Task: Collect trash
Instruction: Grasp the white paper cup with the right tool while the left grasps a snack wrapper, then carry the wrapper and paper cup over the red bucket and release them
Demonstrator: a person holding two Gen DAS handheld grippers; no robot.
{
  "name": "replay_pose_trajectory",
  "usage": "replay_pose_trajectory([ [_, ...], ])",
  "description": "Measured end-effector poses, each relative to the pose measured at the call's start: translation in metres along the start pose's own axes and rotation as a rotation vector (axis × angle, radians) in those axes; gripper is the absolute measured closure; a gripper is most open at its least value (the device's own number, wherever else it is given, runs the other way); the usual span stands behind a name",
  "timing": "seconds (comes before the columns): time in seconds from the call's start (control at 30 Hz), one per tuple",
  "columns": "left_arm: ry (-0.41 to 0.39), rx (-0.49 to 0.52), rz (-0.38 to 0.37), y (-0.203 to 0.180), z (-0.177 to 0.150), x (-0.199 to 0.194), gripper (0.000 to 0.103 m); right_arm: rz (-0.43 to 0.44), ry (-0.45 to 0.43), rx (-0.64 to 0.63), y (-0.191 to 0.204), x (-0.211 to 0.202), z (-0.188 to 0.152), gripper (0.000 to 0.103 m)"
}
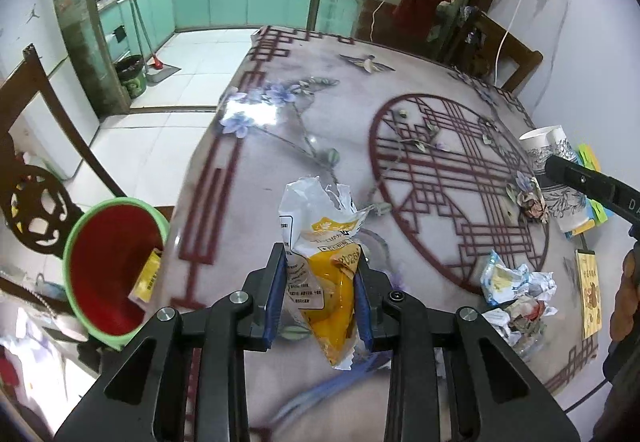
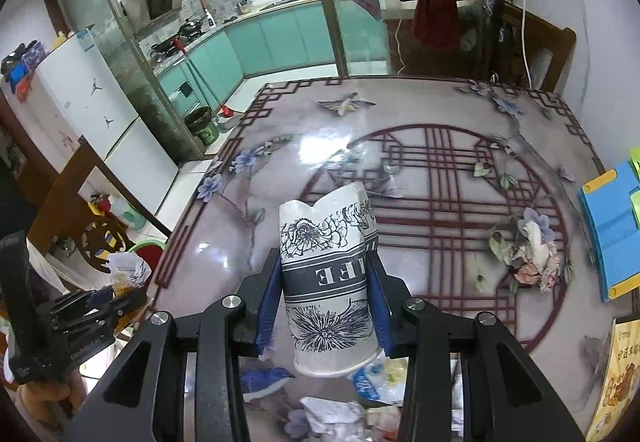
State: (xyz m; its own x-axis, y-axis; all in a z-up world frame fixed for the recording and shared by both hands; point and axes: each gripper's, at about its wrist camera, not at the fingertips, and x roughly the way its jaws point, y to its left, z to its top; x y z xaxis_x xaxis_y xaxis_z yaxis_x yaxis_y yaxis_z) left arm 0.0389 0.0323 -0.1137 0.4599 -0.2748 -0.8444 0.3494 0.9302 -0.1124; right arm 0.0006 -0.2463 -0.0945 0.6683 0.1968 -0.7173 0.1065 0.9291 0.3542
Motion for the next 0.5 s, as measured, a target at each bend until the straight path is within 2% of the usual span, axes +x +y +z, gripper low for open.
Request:
replay_pose_trajectory([
  [0.5, 0.003, -0.030, 0.010, 0.081, 0.012, 0.003, 0.074, 0.020, 0.022, -0.033, 0.088, 0.029, 0.005, 0.065],
])
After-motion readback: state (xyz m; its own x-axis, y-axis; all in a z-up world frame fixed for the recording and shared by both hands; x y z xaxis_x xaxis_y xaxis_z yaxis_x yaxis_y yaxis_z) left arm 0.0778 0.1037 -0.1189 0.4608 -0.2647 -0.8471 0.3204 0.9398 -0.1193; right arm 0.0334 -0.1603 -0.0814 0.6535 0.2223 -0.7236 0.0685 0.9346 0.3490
